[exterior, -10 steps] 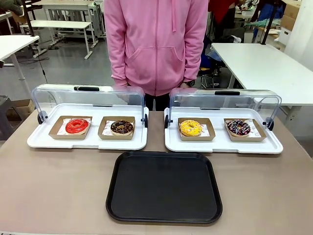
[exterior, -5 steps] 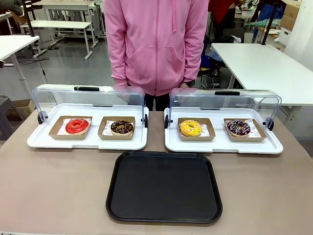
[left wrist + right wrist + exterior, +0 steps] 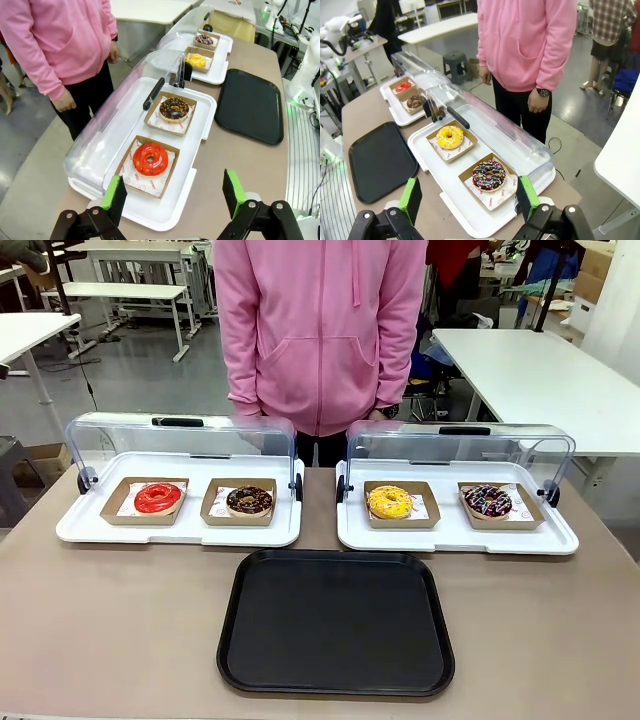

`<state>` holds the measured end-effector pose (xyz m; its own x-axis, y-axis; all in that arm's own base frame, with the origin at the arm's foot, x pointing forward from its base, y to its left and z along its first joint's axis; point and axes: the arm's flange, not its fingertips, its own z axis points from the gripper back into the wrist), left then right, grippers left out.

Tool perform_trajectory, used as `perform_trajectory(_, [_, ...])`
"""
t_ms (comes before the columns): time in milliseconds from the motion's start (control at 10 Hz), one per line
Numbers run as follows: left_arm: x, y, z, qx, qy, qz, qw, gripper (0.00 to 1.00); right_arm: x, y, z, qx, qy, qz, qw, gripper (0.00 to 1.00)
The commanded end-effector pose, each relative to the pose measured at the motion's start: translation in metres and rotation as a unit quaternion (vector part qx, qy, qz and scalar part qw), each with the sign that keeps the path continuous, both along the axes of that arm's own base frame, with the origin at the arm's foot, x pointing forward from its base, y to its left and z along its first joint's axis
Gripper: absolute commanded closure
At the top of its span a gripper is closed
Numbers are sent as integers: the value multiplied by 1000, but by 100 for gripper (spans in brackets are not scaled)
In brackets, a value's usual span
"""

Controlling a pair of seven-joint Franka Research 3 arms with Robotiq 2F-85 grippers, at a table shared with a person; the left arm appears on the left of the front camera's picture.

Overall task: Move the first donut from the left to the tray.
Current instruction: Pick up the Paper togo box containing the Donut indicated by the person and place it on the Handle tray.

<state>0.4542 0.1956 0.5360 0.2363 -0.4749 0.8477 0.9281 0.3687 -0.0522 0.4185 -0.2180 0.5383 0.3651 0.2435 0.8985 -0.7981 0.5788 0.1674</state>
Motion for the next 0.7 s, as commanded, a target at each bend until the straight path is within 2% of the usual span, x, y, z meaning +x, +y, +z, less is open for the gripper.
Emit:
perform_trajectory(0, [-1,0,1,2,-2,-1,1000,0,1,0,1,5,-5,3,1000,0])
perform_trajectory(600, [-1,0,1,2,-2,-1,1000,0,1,0,1,5,-5,3,1000,0])
